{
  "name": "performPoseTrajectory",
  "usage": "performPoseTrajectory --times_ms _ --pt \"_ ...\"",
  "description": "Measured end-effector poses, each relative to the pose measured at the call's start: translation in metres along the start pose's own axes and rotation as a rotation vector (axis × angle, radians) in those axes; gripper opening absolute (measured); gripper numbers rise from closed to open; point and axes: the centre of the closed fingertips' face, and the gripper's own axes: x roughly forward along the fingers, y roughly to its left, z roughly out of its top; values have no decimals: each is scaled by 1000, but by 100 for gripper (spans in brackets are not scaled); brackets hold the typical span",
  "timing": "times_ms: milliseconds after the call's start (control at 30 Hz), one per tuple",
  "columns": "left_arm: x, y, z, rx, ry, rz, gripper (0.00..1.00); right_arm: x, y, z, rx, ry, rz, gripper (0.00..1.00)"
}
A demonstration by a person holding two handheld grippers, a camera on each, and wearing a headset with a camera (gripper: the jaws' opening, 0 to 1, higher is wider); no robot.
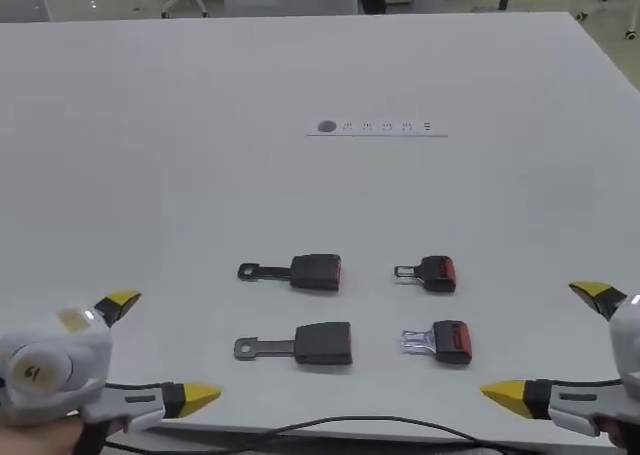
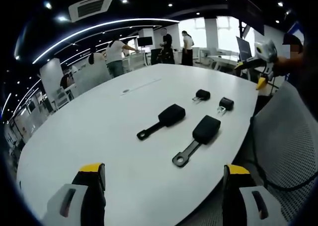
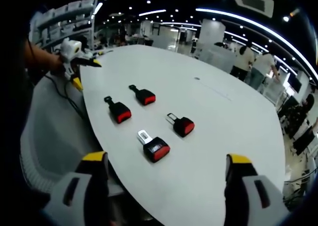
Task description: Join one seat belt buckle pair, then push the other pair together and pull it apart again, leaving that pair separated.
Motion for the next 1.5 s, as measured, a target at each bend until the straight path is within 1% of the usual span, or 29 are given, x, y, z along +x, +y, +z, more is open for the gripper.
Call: performPoseTrajectory --times_ms 100,233,567,767,867,1000,1033,1133,1233,1400,1500 --pt "0 -1 0 9 2 -2 100 -2 -1 0 -14 4 -9 97" --pt "0 -1 -2 9 4 -1 100 -2 5 -3 -26 25 4 94" --pt "-2 -4 -2 23 -1 1 100 -5 16 2 -63 38 26 91" --pt "-2 -5 -3 32 3 0 98 -10 19 7 -91 43 41 88" --pt "-2 -8 -3 36 6 -3 98 -12 19 10 -104 42 43 88" --pt "-3 -12 -2 43 14 -11 98 -12 19 11 -105 44 51 87" --pt "-3 -14 -2 45 16 -13 98 -12 20 11 -104 44 54 87" --pt "-4 -13 -1 48 17 -14 98 -9 19 7 -101 45 62 87" --pt "-5 -12 -1 64 26 -12 98 -8 22 5 -105 49 77 87" --pt "-4 -12 0 98 35 -17 97 -3 23 1 -135 61 100 89" --pt "-4 -9 1 100 31 -9 97 -1 22 2 -147 65 111 87"
